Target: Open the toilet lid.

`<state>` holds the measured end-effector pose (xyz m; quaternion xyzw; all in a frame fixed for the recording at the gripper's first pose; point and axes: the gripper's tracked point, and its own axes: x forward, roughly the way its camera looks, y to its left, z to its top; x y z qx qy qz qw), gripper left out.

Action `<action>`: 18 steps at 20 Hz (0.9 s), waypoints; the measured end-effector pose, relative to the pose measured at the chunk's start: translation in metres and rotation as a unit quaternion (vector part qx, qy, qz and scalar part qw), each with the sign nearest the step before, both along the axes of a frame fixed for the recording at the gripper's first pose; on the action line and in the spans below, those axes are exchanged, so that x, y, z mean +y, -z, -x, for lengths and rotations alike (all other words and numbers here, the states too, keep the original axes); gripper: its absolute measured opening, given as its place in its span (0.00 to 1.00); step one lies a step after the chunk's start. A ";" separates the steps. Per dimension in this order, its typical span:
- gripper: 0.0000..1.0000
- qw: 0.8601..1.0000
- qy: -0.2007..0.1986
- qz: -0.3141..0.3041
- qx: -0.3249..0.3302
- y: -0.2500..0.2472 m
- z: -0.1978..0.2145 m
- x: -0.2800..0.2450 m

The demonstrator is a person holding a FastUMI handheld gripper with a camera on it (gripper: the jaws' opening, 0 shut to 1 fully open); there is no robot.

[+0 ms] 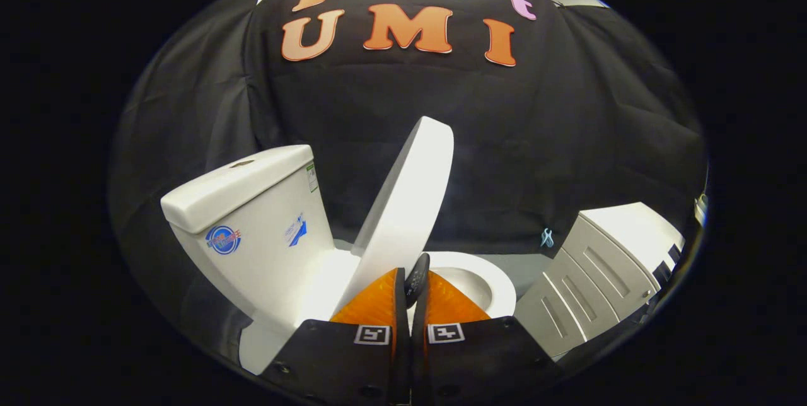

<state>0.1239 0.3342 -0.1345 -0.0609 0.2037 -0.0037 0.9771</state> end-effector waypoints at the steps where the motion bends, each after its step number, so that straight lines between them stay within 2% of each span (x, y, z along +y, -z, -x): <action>1: 0.08 1.000 -0.003 0.000 -0.007 -0.003 -0.001 0.009; 7: 0.08 0.999 -0.030 0.034 -0.029 -0.014 -0.003 0.059; 14: 0.08 0.996 -0.039 0.061 -0.043 -0.019 -0.002 0.098; 18: 0.08 0.996 -0.052 0.056 -0.048 -0.018 -0.001 0.121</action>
